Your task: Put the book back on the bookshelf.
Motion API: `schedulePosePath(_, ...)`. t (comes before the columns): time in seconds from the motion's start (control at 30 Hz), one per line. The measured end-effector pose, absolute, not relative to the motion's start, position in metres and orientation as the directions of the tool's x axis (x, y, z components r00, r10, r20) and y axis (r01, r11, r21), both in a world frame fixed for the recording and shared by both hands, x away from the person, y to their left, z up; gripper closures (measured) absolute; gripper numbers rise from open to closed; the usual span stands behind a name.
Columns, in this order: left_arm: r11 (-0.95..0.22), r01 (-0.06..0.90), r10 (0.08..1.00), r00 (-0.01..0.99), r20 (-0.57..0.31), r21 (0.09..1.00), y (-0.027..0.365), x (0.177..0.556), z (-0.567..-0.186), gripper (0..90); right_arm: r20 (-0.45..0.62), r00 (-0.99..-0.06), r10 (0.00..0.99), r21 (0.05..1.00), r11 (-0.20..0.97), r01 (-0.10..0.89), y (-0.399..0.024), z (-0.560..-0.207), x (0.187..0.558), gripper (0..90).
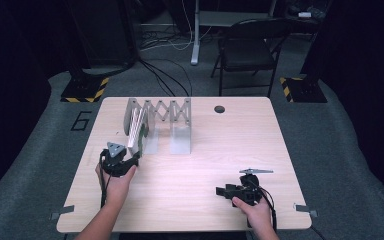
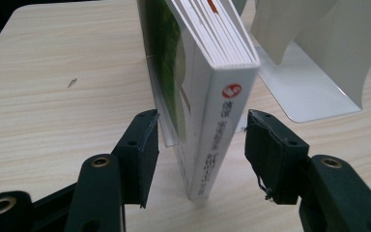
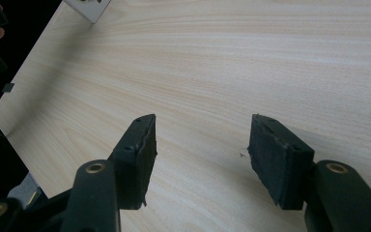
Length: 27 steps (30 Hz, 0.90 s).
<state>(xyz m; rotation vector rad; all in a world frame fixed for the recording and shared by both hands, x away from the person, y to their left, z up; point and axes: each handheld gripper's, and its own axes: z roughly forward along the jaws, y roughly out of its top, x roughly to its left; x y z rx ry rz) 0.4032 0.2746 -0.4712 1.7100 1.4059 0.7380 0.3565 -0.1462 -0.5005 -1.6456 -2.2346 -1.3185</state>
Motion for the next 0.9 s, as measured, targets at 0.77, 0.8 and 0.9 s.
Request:
schedulePosePath(0.77, -0.101, 0.527, 0.933, 0.345, -0.104, 0.844, 0.289, 0.355, -0.467, 45.2, 0.508, -0.455, 0.731, 0.590, 0.090, 0.802, -0.135, -0.498, 0.369, 42.7)
schedulePosePath(0.8, -0.107, 0.528, 0.927, 0.359, -0.107, 0.843, 0.289, 0.353, -0.467, 44.9, 0.509, -0.456, 0.730, 0.589, 0.090, 0.803, -0.134, -0.499, 0.369, 42.7)
schedulePosePath(0.9, -0.134, 0.517, 0.907, 0.407, -0.105, 0.846, 0.287, 0.346, -0.467, 44.4, 0.507, -0.460, 0.730, 0.589, 0.097, 0.802, -0.131, -0.499, 0.369, 42.6)
